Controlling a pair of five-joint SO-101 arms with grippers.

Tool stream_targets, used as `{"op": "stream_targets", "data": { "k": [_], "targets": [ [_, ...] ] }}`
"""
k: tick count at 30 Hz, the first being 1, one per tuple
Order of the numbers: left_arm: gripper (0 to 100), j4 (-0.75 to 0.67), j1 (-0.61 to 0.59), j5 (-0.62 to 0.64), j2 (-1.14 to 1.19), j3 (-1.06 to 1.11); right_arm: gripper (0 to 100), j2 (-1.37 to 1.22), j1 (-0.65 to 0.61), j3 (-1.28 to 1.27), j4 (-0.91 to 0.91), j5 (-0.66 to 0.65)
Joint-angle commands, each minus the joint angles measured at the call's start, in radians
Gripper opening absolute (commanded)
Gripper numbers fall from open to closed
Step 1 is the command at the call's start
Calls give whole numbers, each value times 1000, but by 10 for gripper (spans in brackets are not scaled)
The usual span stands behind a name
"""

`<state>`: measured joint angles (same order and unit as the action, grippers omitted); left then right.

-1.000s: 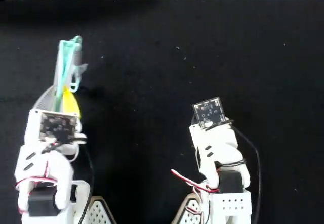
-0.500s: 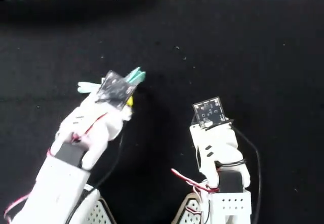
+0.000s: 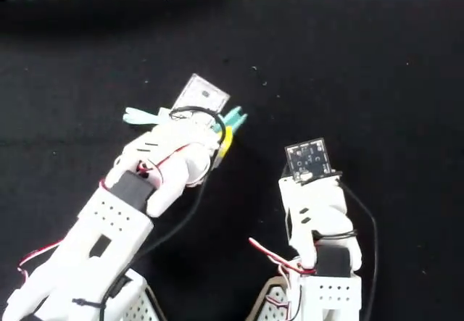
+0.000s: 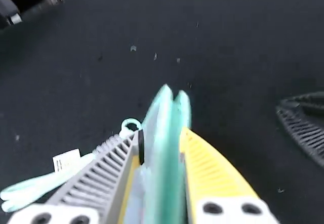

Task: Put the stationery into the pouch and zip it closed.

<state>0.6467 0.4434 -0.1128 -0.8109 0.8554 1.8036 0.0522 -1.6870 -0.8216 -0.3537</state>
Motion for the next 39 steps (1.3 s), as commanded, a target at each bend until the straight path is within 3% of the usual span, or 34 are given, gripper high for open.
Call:
{"op": "stream_targets", "data": {
  "k": [1,8,13,15,18,21,25,28,32,39],
  "targets": [
    [149,41,8,6,-64,-111,14,27,14,-1,6,11],
    [148,144,-42,5,-107,-223,14,27,14,-1,6,11],
    [105,327,-111,0,-210,-265,14,27,14,-1,6,11],
    [29,399,-171,-66,-284,-262,14,27,14,-1,5,11],
    [41,471,-268,-149,-423,-223,14,27,14,-1,5,11],
    [30,525,-344,-152,-611,-145,14,27,14,-1,5,11],
    [34,563,-360,-158,-865,76,15,19,-6,-1,0,12],
    [30,557,-367,-252,-1016,239,15,18,-55,-1,-14,12],
    [30,557,-417,-298,-994,395,15,18,-83,-1,-28,12],
    [30,578,-559,-157,-993,499,15,24,-84,-1,-28,12]
  ]
}}
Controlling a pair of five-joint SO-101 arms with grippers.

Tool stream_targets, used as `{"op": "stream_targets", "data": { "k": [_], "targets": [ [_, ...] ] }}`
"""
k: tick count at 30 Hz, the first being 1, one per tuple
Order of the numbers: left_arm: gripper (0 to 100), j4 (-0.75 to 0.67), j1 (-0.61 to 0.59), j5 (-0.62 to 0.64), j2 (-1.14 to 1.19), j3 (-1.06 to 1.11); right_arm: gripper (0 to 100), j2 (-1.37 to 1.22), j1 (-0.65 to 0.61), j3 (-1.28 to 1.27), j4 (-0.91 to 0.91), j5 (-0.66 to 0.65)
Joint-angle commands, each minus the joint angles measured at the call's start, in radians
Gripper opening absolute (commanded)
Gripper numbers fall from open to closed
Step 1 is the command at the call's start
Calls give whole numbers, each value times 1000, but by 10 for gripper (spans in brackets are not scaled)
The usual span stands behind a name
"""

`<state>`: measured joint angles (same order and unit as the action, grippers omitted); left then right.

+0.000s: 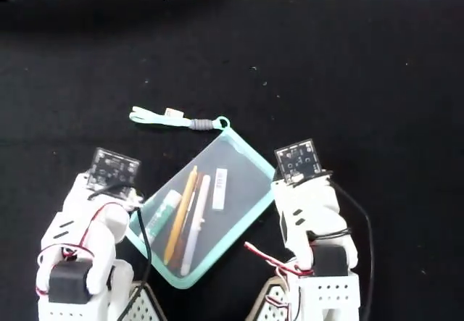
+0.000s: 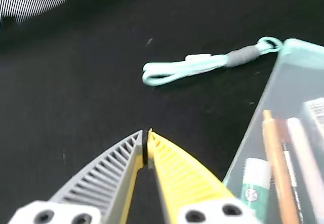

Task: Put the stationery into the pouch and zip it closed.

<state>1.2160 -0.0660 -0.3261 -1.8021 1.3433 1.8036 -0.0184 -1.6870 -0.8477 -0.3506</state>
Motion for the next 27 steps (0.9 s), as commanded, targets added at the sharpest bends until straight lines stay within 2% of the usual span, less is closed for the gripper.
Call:
{"op": "stream_targets", "data": {
  "k": [1,4,7,11,18,20,25,27],
  "targets": [
    [30,15,-65,72,-2,24,15,25,-18,-1,-2,6],
    [30,8,-113,89,-2,93,14,18,-28,-1,-57,8],
    [30,6,-130,92,-2,180,15,27,-23,-1,-227,2],
    [30,14,-96,92,-2,271,15,27,-23,-1,-433,2],
    [30,17,-94,92,0,357,14,27,-21,-1,-430,11],
    [30,17,-96,92,0,357,14,27,-21,-1,-430,60],
    [30,18,-94,95,8,357,14,27,-25,-1,-422,279],
    [30,20,-94,117,8,357,14,27,-26,-1,-428,315]
  ]
}}
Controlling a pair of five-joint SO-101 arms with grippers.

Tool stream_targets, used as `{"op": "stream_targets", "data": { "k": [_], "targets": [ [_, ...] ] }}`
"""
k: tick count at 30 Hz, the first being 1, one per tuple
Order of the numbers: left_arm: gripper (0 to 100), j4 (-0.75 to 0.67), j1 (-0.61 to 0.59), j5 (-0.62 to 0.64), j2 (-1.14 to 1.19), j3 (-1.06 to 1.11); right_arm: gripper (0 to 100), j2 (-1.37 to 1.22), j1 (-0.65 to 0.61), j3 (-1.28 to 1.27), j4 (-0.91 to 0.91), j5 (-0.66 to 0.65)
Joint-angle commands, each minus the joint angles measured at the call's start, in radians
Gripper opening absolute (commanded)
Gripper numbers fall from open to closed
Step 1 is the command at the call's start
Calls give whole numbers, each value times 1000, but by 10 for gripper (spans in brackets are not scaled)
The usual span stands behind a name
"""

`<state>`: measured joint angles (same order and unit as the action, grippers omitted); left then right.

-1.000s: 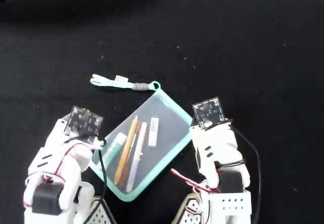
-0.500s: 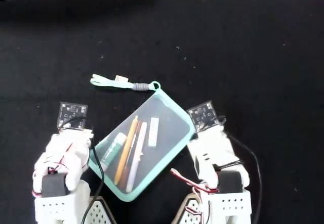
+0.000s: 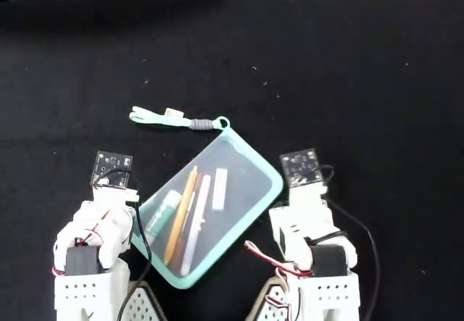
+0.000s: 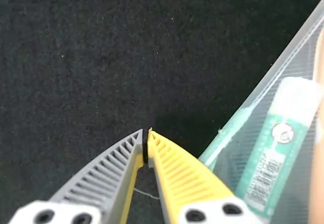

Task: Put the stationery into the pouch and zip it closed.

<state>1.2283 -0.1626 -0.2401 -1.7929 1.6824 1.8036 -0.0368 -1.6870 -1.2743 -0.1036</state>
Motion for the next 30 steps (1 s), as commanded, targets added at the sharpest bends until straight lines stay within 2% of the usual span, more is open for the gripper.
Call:
{"op": "stream_targets", "data": {
  "k": [1,4,30],
  "targets": [
    [30,20,2,55,-3,18,14,27,-6,-1,-2,71],
    [30,31,1,101,-5,18,14,27,-6,-1,-2,71],
    [30,32,2,103,-9,18,14,27,-6,-1,-2,71]
  ]
}}
